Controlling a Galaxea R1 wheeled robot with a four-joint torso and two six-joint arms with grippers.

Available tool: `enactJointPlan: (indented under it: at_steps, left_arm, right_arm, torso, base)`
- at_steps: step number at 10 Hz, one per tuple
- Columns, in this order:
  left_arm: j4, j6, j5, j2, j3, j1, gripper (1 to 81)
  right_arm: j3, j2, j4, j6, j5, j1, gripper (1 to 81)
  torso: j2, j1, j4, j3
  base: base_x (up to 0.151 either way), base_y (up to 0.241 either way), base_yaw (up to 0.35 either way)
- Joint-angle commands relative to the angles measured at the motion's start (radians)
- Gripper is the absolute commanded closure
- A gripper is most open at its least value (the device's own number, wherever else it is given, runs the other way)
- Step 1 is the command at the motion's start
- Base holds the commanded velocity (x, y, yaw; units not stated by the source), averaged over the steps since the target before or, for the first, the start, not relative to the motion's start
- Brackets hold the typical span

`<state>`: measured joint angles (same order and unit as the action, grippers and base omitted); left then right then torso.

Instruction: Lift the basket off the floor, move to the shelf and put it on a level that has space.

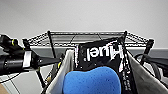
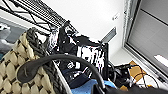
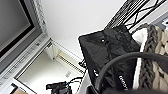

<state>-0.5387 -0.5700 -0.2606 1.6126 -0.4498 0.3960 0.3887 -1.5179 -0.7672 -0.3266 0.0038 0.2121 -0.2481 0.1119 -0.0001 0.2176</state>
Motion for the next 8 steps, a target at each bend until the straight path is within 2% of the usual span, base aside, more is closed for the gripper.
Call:
enactJointPlan:
  at_steps: [1, 5, 7, 8]
  left_arm:
    - [-0.007, -0.106, -0.002, 0.024, -0.069, 0.200, 81.1]
    - [-0.026, -0.152, -0.038, 0.073, -0.147, 0.273, 81.1]
    - [-0.058, -0.153, -0.051, 0.107, -0.187, 0.327, 81.1]
    - [-0.073, -0.153, -0.080, 0.125, -0.209, 0.353, 81.1]
  right_arm:
    - [0.047, -0.003, -0.089, 0.003, -0.027, 0.169, 81.1]
    - [0.132, -0.073, -0.194, -0.011, -0.073, 0.305, 81.1]
    - [0.171, -0.109, -0.195, -0.043, -0.085, 0.351, 81.1]
    - [0.189, -0.127, -0.195, -0.058, -0.090, 0.373, 81.1]
  torso:
    - [0.000, 0.000, 0.000, 0.000]
    - [0.000, 0.000, 0.000, 0.000]
    - [0.000, 0.000, 0.000, 0.000]
    - [0.000, 0.000, 0.000, 0.000]
  base:
    - [0.000, 0.000, 0.000]
    - [0.000, 0.000, 0.000]
    - [0.000, 0.000, 0.000]
    - [0.000, 0.000, 0.000]
